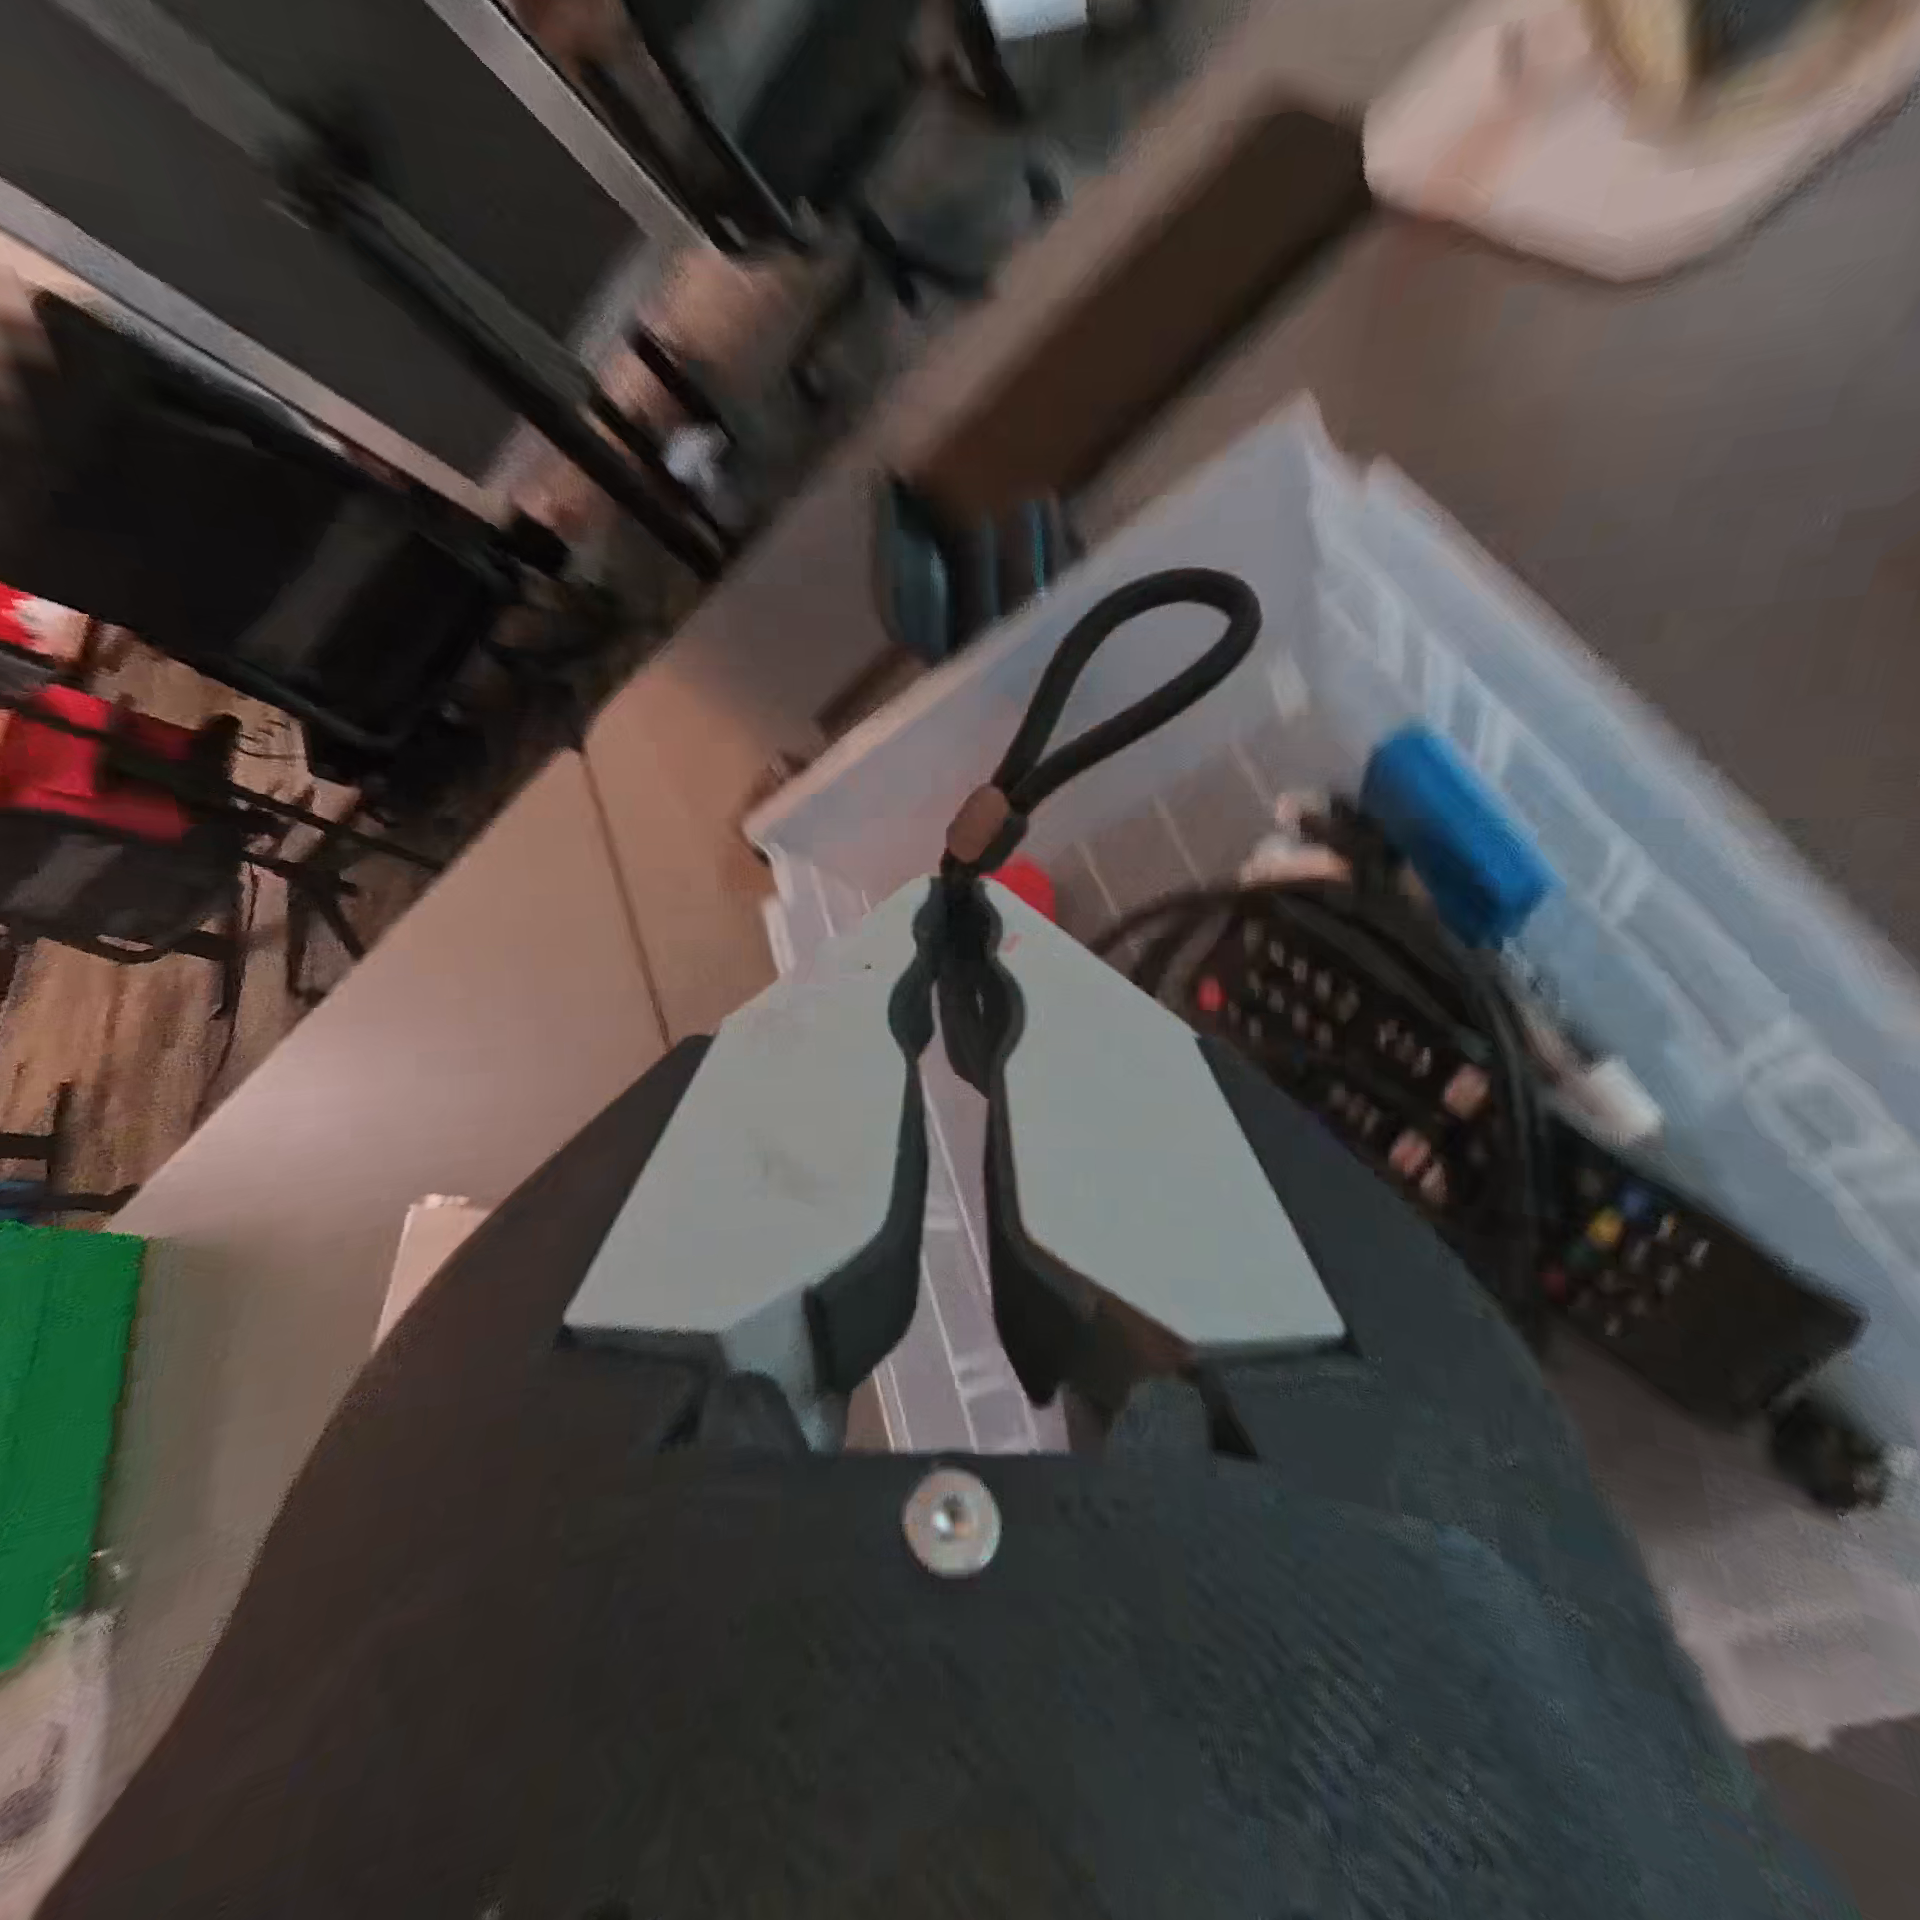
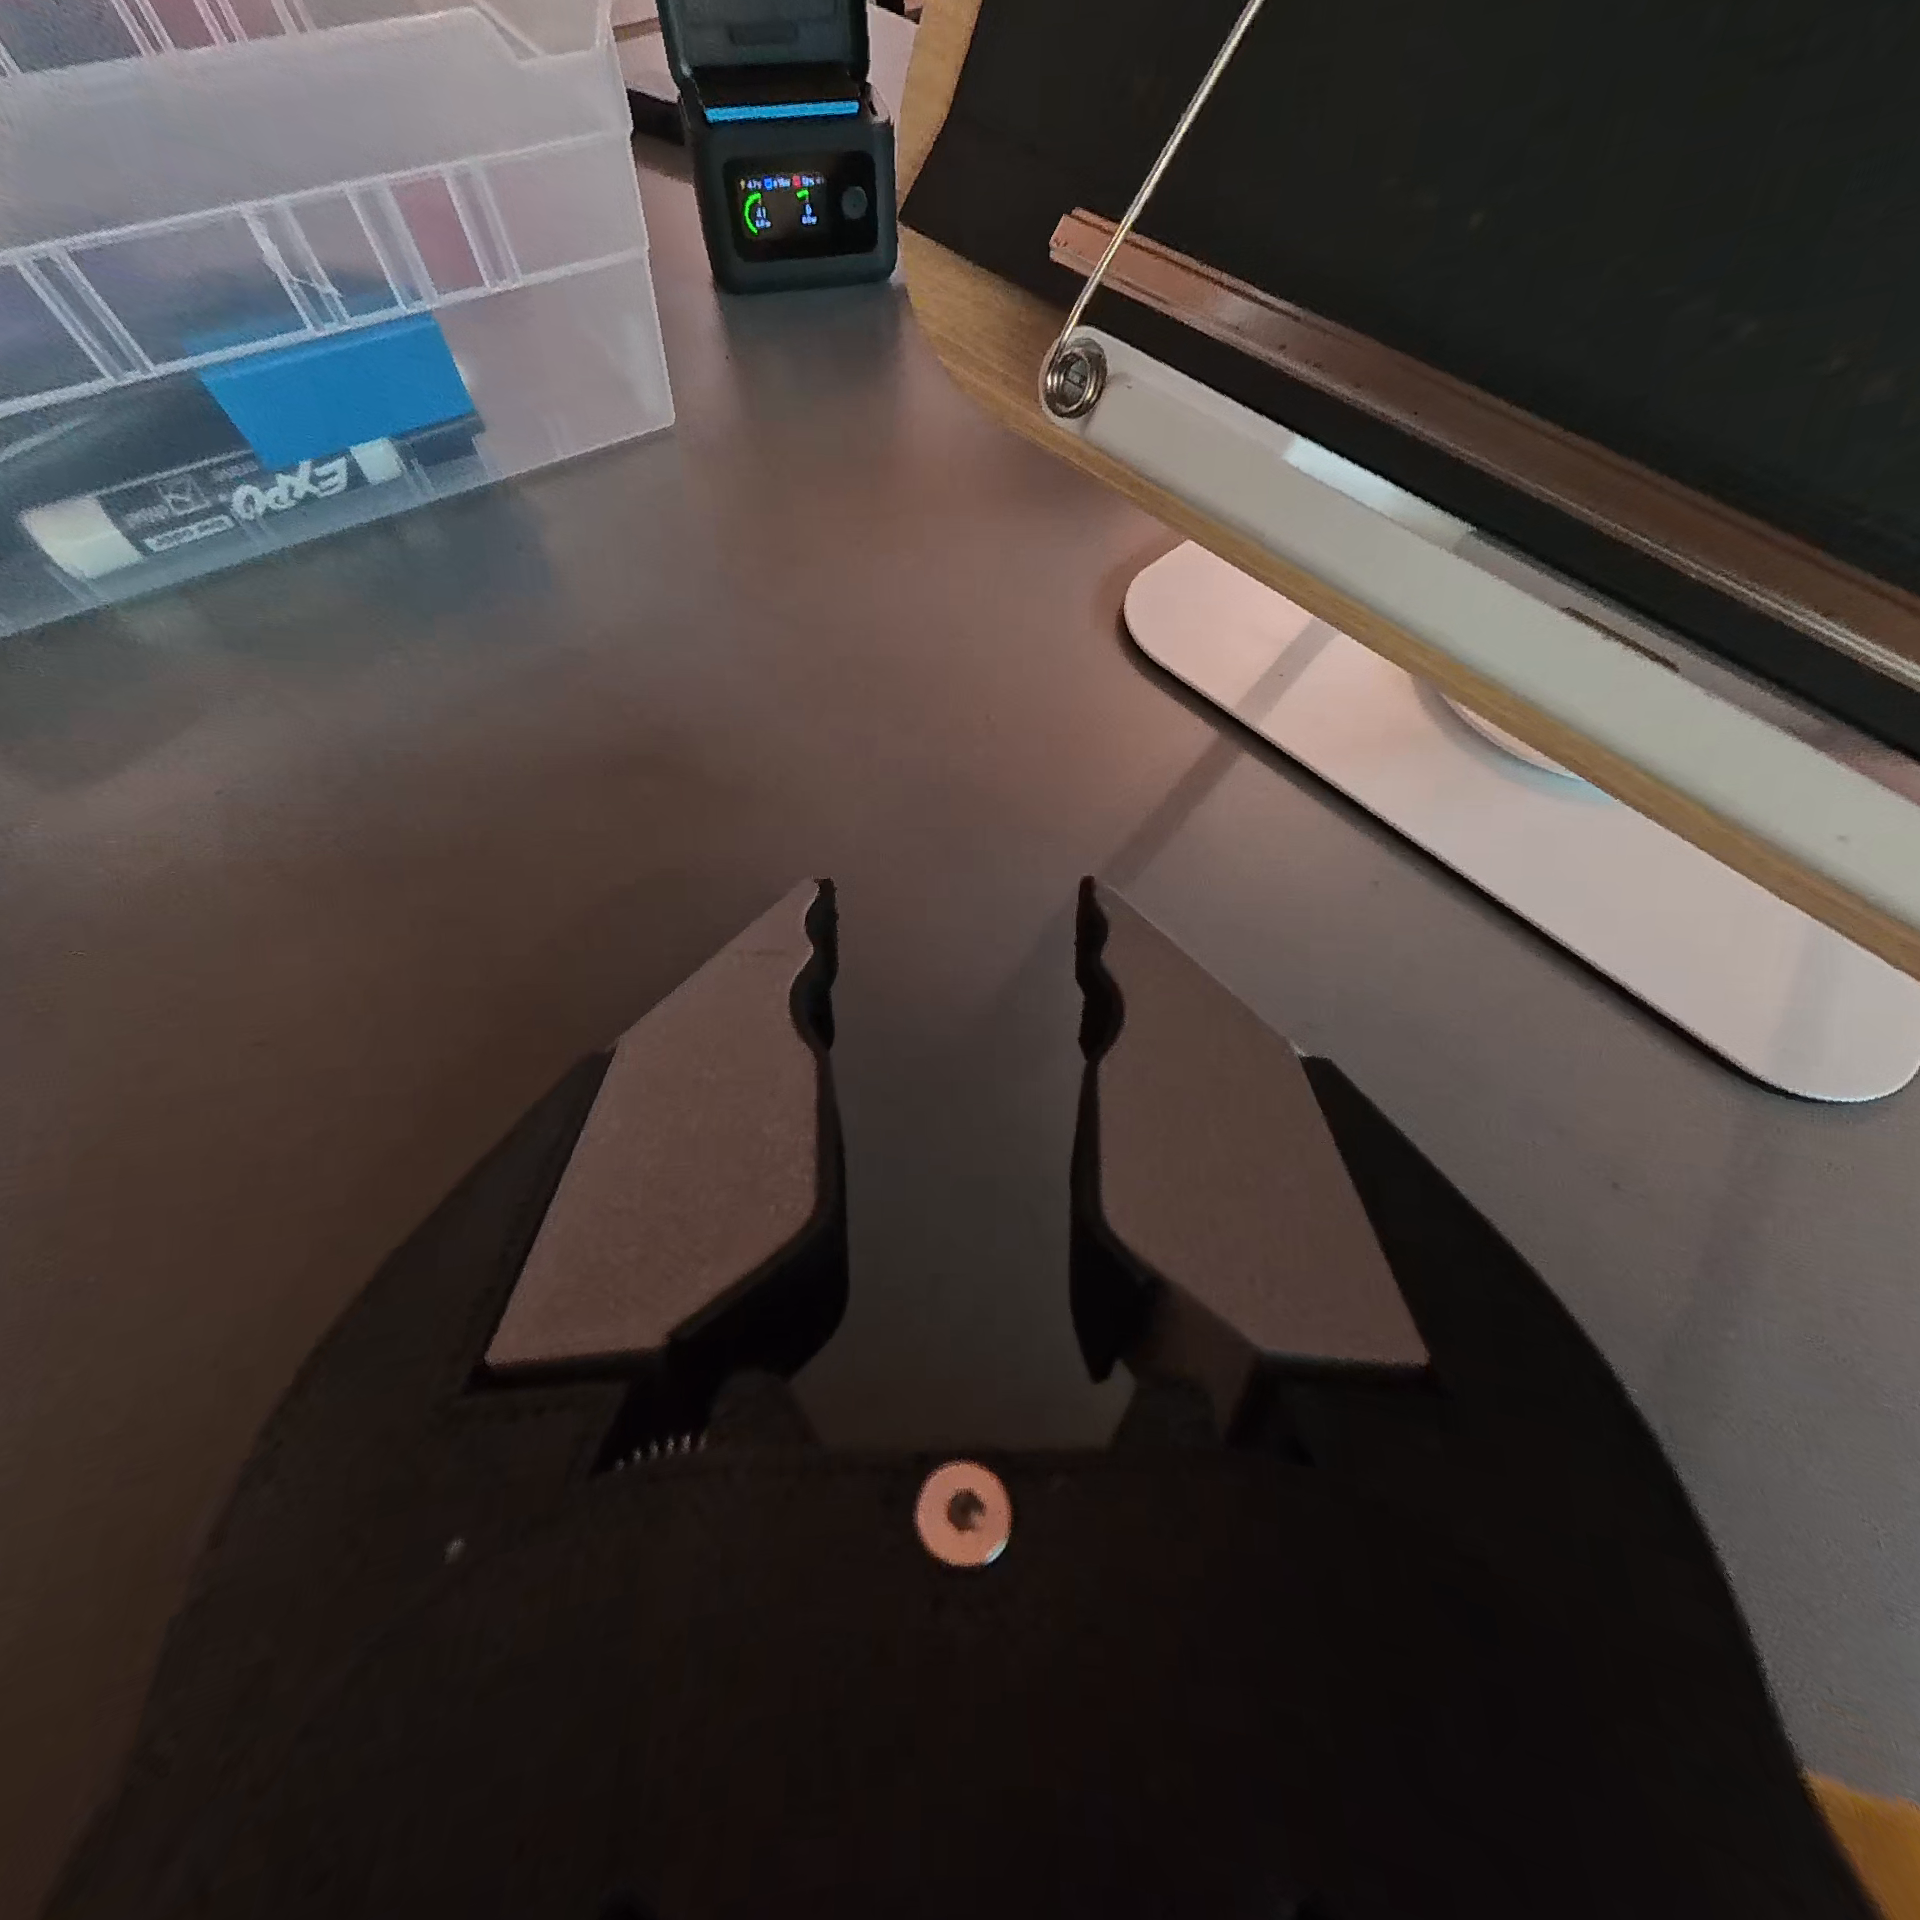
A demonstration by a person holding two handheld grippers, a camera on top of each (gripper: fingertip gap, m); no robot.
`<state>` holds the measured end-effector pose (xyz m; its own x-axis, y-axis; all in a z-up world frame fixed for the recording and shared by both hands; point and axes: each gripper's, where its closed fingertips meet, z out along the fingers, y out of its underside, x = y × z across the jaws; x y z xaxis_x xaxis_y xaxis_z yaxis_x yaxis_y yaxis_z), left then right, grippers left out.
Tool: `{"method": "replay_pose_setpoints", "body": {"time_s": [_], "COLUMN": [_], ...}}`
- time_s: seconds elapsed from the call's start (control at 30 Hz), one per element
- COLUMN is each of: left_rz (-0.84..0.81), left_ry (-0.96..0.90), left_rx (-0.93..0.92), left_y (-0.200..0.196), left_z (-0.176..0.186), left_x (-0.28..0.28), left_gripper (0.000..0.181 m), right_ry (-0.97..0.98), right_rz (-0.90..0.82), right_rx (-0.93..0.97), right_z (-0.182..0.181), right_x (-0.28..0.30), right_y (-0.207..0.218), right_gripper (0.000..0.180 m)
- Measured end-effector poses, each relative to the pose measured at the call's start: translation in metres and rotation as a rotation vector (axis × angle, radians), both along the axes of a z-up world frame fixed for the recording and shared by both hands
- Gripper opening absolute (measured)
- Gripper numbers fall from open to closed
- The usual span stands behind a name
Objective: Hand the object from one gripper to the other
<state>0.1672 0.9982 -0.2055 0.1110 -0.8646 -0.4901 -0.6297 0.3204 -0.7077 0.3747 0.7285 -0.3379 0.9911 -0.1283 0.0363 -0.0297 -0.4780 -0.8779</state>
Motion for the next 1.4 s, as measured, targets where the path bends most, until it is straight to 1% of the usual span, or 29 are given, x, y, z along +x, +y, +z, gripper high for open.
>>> {"method": "replay_pose_setpoints", "body": {"time_s": [0.03, 0.07, 0.13, 0.17, 0.23, 0.27, 0.33, 0.4, 0.43, 0.5, 0.53, 0.6, 0.67, 0.77, 0.9, 0.97, 1.03, 1.07, 1.17, 1.3, 1.33, 1.4], "left_rz": [-0.003, -0.033, -0.143, -0.201, -0.332, -0.401, -0.546, -0.588, -0.561, -0.436, -0.405, -0.389, -0.407, -0.448, -0.440, -0.436, -0.441, -0.444, -0.452, -0.461, -0.465, -0.474], "left_ry": [-0.092, -0.177, -0.325, -0.390, -0.479, -0.519, -0.559, -0.598, -0.619, -0.683, -0.705, -0.731, -0.732, -0.703, -0.656, -0.651, -0.654, -0.640, -0.597, -0.585, -0.581, -0.565], "left_rx": [-0.018, -0.037, -0.086, -0.120, -0.225, -0.281, -0.392, -0.448, -0.438, -0.389, -0.369, -0.297, -0.192, -0.114, -0.123, -0.105, -0.109, -0.107, -0.088, -0.034, -0.030, -0.035], "left_y": [-0.008, -0.023, -0.068, -0.094, -0.152, -0.182, -0.240, -0.272, -0.275, -0.263, -0.260, -0.259, -0.264, -0.271, -0.267, -0.266, -0.269, -0.271, -0.277, -0.284, -0.286, -0.291], "left_z": [0.023, 0.045, 0.083, 0.098, 0.114, 0.117, 0.108, 0.087, 0.073, 0.043, 0.030, 0.007, -0.010, -0.014, -0.030, -0.030, -0.030, -0.032, -0.040, -0.041, -0.042, -0.044], "left_x": [0.003, 0.007, 0.018, 0.024, 0.037, 0.044, 0.059, 0.079, 0.093, 0.117, 0.125, 0.135, 0.139, 0.140, 0.139, 0.140, 0.140, 0.141, 0.144, 0.144, 0.144, 0.144], "left_gripper": [0.000, 0.000, 0.000, 0.000, 0.000, 0.000, 0.000, 0.000, 0.000, 0.000, 0.000, 0.000, 0.000, 0.000, 0.000, 0.000, 0.000, 0.000, 0.000, 0.000, 0.000, 0.000], "right_ry": [-0.004, -0.008, -0.007, 0.002, 0.029, 0.041, 0.039, 0.036, 0.052, 0.143, 0.197, 0.275, 0.321, 0.344, 0.345, 0.364, 0.380, 0.392, 0.436, 0.439, 0.443, 0.450], "right_rz": [0.001, 0.007, 0.027, 0.047, 0.083, 0.101, 0.117, 0.145, 0.174, 0.258, 0.293, 0.336, 0.319, 0.328, 0.352, 0.374, 0.384, 0.397, 0.431, 0.425, 0.431, 0.450], "right_rx": [0.012, 0.031, 0.081, 0.108, 0.162, 0.187, 0.234, 0.285, 0.326, 0.445, 0.498, 0.591, 0.611, 0.593, 0.556, 0.543, 0.530, 0.545, 0.574, 0.550, 0.546, 0.543], "right_z": [0.002, 0.005, 0.013, 0.017, 0.026, 0.030, 0.040, 0.051, 0.059, 0.081, 0.091, 0.107, 0.111, 0.108, 0.099, 0.096, 0.095, 0.098, 0.105, 0.100, 0.099, 0.100], "right_x": [0.000, -0.001, -0.005, -0.008, -0.014, -0.017, -0.021, -0.025, -0.030, -0.042, -0.046, -0.048, -0.042, -0.044, -0.057, -0.065, -0.070, -0.073, -0.079, -0.081, -0.082, -0.085], "right_y": [0.000, 0.001, 0.001, 0.001, 0.001, 0.001, -0.002, -0.007, -0.010, -0.019, -0.024, -0.034, -0.037, -0.034, -0.024, -0.020, -0.017, -0.018, -0.020, -0.019, -0.019, -0.021], "right_gripper": [0.042, 0.041, 0.041, 0.041, 0.042, 0.044, 0.044, 0.045, 0.046, 0.050, 0.052, 0.057, 0.054, 0.051, 0.048, 0.049, 0.053, 0.056, 0.056, 0.035, 0.024, 0.020]}}
